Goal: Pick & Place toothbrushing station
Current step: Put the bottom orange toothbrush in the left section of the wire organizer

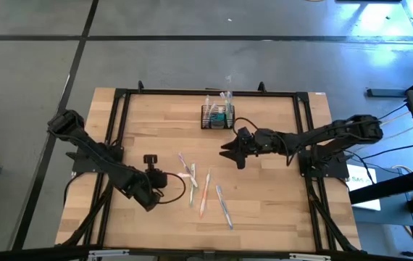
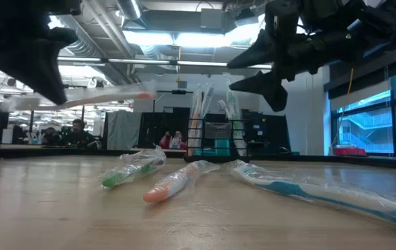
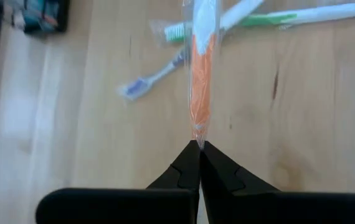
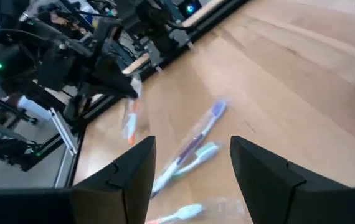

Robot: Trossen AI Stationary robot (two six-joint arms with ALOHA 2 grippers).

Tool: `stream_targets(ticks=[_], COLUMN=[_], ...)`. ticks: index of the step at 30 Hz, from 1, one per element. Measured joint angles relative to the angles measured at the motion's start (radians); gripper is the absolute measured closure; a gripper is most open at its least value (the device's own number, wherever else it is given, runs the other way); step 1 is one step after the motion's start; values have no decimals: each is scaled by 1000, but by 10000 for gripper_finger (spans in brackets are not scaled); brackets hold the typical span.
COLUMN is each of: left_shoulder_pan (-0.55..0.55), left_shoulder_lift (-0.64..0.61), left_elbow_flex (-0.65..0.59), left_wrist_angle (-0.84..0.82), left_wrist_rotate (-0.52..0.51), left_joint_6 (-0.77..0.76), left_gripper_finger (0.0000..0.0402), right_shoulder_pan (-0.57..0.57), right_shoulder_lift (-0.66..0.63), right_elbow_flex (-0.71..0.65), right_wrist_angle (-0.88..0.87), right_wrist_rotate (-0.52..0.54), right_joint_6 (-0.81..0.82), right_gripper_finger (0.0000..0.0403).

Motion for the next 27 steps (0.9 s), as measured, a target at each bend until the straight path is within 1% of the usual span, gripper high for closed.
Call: stream_targets(ticks=[4, 7, 12, 14, 16, 19, 24, 27], left_shoulder_pan=[29, 55, 96, 112, 127, 144, 160, 161], left_shoulder_lift=[-3, -3, -4, -4, -4, -4, -4, -4], left_elbow_flex=[0, 0, 0, 1, 0, 1, 1, 1], left_wrist_angle=[34, 60, 152, 196, 227, 256, 262, 270], left_wrist_rotate=[-13, -14, -16, -17, -17, -17, -17, -18], left_joint_6=[136, 234, 409, 480, 539, 617, 717, 780], left_gripper_finger=[400, 400, 400, 400, 400, 400, 400, 400], right_shoulder_pan=[11, 11, 16, 22, 26, 26, 26, 26], right_shoulder_lift=[37, 57, 91, 121, 147, 194, 261, 301], right_elbow_flex=[0, 4, 52, 92, 138, 216, 327, 378], right_wrist_angle=[87, 131, 119, 115, 83, -13, -157, -197], right_wrist_rotate=[-3, -31, -63, -85, -120, -169, -192, -254], right_joint_6=[10, 53, 62, 57, 43, 24, 1, -4], right_gripper_finger=[193, 193, 193, 193, 193, 193, 193, 193])
